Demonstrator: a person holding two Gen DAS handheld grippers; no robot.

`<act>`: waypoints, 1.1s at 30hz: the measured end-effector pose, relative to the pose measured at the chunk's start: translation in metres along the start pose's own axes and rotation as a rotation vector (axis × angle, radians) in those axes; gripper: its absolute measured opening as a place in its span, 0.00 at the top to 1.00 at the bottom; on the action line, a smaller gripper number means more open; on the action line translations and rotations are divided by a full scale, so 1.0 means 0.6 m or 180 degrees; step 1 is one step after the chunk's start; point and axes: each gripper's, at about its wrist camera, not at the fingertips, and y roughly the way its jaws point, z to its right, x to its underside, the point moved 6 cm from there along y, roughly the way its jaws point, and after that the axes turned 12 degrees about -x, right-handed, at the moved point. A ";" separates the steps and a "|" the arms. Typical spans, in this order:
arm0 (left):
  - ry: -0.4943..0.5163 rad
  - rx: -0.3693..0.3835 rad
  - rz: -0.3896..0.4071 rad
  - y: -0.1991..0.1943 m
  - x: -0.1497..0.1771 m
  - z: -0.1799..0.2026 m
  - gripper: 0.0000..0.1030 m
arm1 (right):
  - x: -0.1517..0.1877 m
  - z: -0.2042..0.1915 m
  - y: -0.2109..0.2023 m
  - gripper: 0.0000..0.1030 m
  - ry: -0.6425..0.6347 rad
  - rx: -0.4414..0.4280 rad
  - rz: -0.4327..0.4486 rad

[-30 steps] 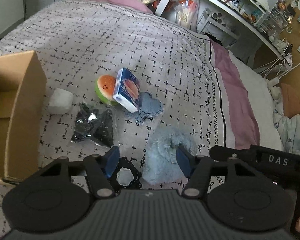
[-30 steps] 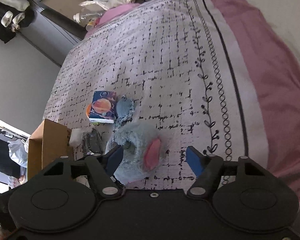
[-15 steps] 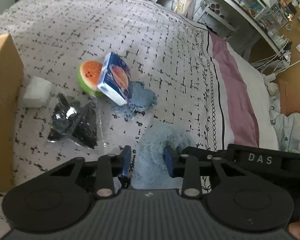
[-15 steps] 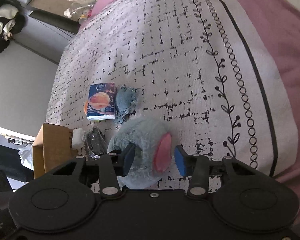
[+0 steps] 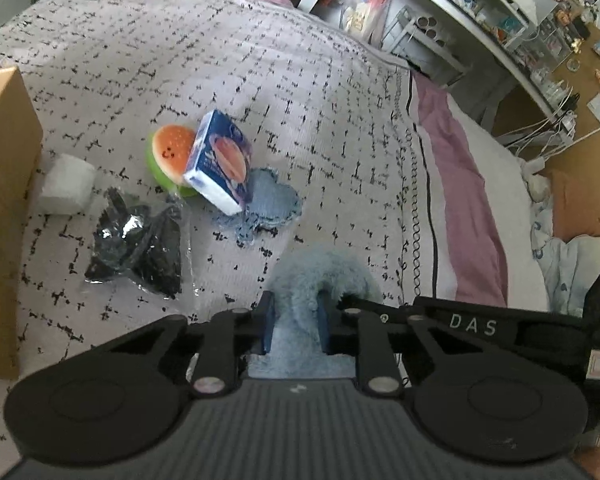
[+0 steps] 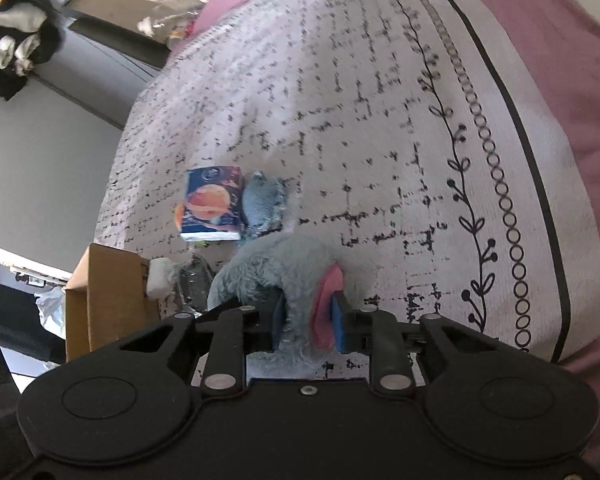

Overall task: Organize soft objects
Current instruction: 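Carry the plush toy with the right tool over the cardboard box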

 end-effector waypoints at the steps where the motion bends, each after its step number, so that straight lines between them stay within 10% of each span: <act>1: -0.0002 0.0004 0.0021 -0.005 0.000 0.000 0.80 | 0.001 -0.004 -0.004 0.77 -0.0025 -0.0007 0.0023; 33: -0.0047 0.0155 0.0657 -0.188 -0.005 -0.050 0.81 | 0.041 -0.175 -0.090 0.78 -0.0718 -0.0128 0.0429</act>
